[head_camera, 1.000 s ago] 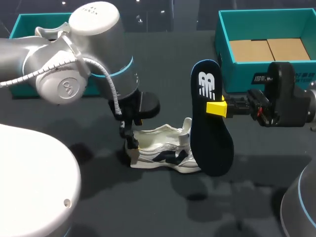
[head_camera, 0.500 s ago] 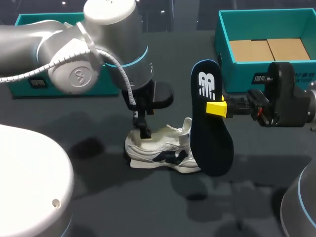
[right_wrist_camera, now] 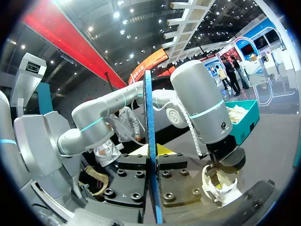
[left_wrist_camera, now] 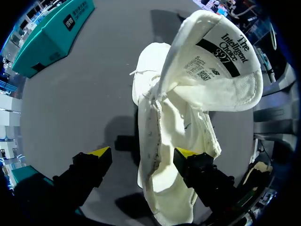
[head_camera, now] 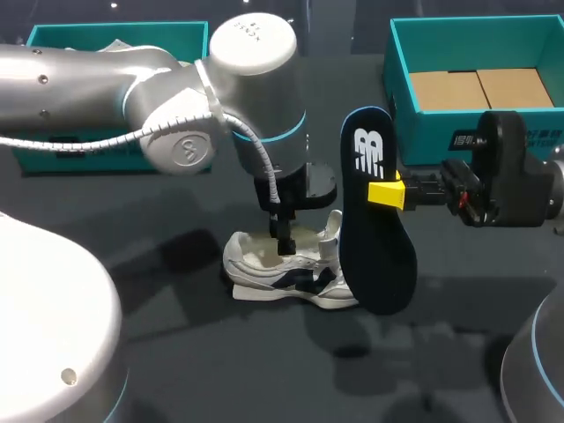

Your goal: Take the shoe out of the shoebox, open the shoe tongue, remove and reinsert the insole, then place the shoe into the shoebox

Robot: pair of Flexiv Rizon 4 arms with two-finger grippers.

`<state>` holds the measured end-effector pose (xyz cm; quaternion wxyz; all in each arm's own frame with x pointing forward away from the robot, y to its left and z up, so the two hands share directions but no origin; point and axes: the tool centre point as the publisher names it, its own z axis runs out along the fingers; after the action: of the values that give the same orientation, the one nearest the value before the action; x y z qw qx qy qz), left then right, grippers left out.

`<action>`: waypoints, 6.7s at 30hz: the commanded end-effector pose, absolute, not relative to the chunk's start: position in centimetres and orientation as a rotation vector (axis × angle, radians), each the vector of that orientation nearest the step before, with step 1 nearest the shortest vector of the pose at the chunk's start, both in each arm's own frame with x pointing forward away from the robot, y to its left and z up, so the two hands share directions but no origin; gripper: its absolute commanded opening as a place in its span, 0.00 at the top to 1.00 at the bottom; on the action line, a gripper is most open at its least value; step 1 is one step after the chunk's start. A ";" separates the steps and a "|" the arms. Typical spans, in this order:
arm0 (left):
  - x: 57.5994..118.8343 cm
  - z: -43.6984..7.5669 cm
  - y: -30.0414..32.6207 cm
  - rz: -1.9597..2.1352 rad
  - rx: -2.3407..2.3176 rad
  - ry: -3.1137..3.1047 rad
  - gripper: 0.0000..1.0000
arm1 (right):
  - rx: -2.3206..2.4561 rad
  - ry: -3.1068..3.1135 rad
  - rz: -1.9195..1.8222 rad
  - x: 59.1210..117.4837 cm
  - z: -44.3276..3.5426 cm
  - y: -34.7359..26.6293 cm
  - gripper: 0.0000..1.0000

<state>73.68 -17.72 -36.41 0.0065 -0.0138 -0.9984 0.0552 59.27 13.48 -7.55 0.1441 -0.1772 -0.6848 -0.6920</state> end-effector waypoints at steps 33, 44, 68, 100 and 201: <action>73.2 -33.1 -18.1 0.197 -0.790 -2.816 1.00 | -0.513 -1.975 -1.994 59.2 -7.6 13.6 1.00; 73.2 -33.1 -18.1 0.197 -0.790 -2.816 1.00 | -0.513 -1.975 -1.994 59.2 -7.6 13.6 1.00; 71.8 -32.2 -19.2 0.022 -1.827 -2.587 1.00 | -0.513 -1.975 -1.994 59.2 -7.6 13.6 1.00; 71.9 -35.0 -20.5 0.040 -2.241 -2.252 1.00 | -0.513 -1.975 -1.994 59.2 -7.6 13.6 1.00; 77.8 -21.7 -22.4 1.216 -2.541 -2.529 0.00 | -0.513 -1.975 -1.994 59.2 -7.6 13.6 1.00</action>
<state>77.68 -22.37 -21.27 -0.2998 -0.6434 -0.6424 0.2891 59.25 13.45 -7.51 0.1440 -0.1774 -0.6847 -0.6921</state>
